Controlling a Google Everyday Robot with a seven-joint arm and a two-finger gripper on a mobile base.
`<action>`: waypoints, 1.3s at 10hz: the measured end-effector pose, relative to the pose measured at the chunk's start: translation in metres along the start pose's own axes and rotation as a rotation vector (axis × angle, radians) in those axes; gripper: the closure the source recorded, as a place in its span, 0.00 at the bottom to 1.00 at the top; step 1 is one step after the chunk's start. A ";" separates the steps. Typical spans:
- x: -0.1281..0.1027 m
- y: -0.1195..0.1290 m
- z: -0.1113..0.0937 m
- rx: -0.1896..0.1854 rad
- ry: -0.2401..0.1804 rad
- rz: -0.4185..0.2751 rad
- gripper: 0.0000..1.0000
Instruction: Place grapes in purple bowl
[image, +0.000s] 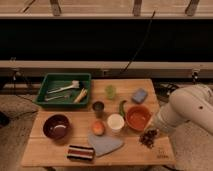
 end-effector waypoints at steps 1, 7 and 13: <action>-0.003 -0.014 -0.006 0.013 0.004 -0.030 0.86; -0.003 -0.016 -0.006 0.015 0.003 -0.035 0.86; -0.027 -0.084 -0.034 0.057 0.013 -0.159 0.86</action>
